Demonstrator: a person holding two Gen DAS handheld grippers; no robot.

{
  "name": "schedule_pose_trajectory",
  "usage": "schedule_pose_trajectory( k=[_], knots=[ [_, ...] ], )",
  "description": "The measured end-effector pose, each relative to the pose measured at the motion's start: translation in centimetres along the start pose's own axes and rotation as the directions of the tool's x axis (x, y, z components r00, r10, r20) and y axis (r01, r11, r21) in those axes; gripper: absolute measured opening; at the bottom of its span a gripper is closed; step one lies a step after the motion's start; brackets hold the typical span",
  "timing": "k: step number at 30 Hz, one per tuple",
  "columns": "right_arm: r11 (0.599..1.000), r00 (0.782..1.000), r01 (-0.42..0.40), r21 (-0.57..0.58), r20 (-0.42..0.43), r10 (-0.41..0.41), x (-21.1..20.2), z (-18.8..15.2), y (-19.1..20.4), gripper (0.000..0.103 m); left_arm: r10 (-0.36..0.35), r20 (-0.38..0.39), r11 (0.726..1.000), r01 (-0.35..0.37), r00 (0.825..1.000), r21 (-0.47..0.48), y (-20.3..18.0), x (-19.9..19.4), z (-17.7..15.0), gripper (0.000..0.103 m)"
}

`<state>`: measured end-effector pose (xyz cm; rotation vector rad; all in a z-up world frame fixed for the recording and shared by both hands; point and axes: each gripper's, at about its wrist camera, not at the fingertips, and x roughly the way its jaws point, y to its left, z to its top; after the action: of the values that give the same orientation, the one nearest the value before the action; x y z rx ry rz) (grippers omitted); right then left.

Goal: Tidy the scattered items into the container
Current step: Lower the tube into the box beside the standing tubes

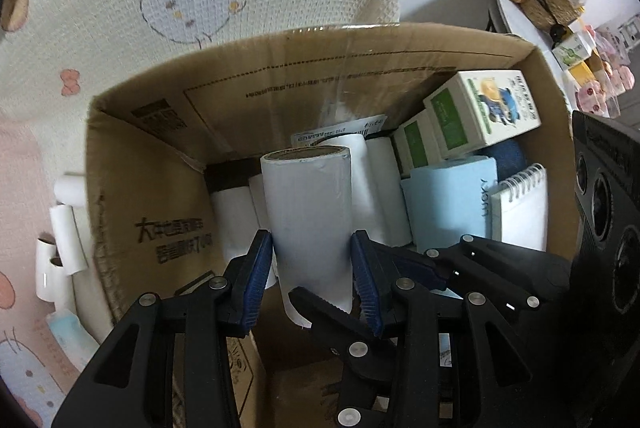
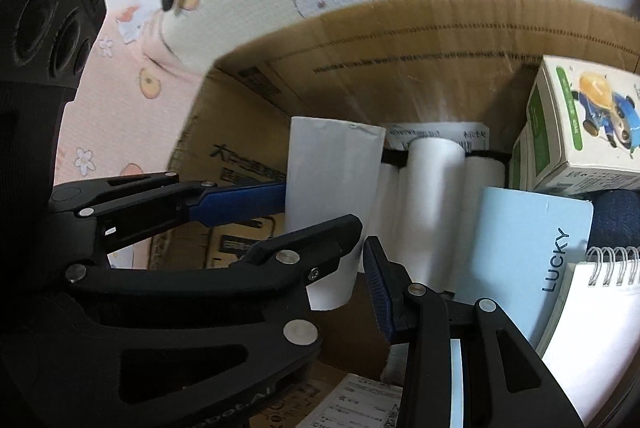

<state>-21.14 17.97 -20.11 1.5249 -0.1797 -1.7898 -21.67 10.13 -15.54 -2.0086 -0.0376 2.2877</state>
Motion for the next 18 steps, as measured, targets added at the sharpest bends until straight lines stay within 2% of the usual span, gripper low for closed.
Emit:
schedule_pose_trajectory(
  k=[4,8,11,14,18],
  knots=[
    [0.999,0.999,-0.014,0.041,-0.033,0.016,0.4,0.4,-1.0,0.038,0.000,-0.015,1.000,0.000,1.000,-0.003,0.0,0.7,0.5,0.044],
    [0.998,0.999,0.052,0.036,-0.004,-0.052,-0.2,0.5,-1.0,0.038,-0.062,-0.050,0.997,0.060,0.997,-0.047,0.6,1.7,1.0,0.044],
    [0.997,0.997,0.076,0.016,-0.003,-0.076,-0.4,0.4,-1.1,0.038,-0.074,-0.054,0.995,0.070,0.996,-0.073,1.1,2.3,1.2,0.044],
    [0.990,0.991,0.136,-0.032,0.005,-0.136,-0.6,0.0,-0.7,0.038,-0.085,-0.063,0.992,0.079,0.994,-0.096,1.5,2.9,1.4,0.044],
    [0.989,0.990,0.138,-0.051,-0.017,-0.139,-0.7,-0.5,-0.8,0.038,-0.105,-0.063,0.987,0.096,0.992,-0.131,2.2,3.6,1.5,0.044]
  ],
)
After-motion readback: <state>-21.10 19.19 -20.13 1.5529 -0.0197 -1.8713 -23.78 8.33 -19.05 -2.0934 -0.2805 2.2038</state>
